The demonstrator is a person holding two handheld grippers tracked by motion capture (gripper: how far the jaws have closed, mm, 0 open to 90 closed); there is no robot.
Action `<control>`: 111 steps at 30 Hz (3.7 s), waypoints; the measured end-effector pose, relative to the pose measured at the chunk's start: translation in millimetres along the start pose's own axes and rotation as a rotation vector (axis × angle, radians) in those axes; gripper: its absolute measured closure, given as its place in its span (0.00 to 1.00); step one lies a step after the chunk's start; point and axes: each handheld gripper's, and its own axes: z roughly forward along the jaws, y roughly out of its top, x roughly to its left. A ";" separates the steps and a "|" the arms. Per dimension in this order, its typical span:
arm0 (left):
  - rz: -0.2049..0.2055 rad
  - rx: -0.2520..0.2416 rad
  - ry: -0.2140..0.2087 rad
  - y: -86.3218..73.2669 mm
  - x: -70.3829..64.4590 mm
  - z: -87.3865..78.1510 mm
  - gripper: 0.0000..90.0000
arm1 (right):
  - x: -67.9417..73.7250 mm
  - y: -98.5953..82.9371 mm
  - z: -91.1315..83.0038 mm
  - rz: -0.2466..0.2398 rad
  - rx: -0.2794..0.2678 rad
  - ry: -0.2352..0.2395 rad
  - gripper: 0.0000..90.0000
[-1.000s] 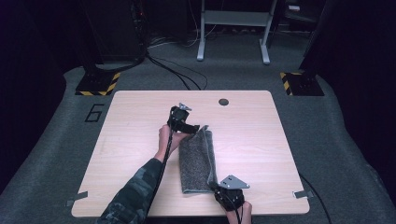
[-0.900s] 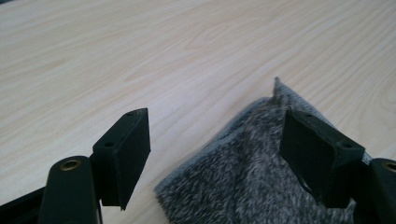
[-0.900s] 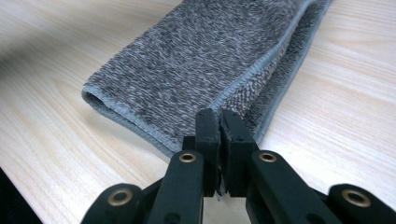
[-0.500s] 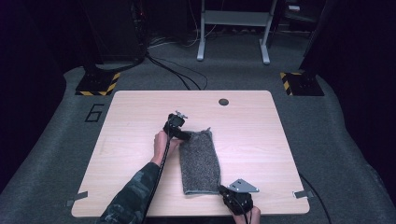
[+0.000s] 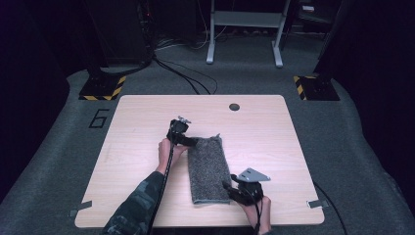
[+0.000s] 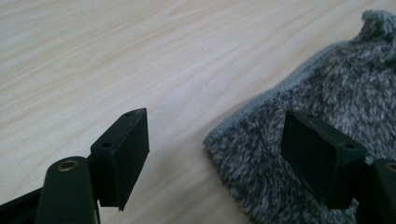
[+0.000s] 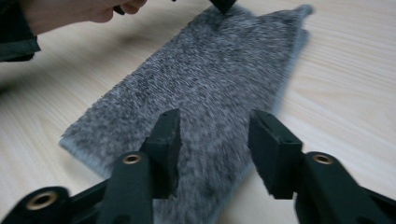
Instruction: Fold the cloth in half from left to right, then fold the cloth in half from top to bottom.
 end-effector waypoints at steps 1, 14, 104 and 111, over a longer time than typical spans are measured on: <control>0.000 0.008 -0.001 -2.1 -1.3 0.5 0.26 | -1.3 4.7 8.6 -0.014 0.014 0.017 0.54; 0.000 0.009 -0.011 -19.1 -3.5 3.9 0.20 | 0.8 4.2 63.8 -0.057 0.206 0.032 0.37; 0.041 -0.079 -0.103 -26.5 -16.7 -15.3 0.92 | -74.4 78.5 143.3 0.072 0.190 -0.091 0.93; 0.052 -0.118 -0.095 -21.7 -18.4 -24.2 0.92 | -72.6 83.8 135.9 0.044 0.155 -0.105 0.93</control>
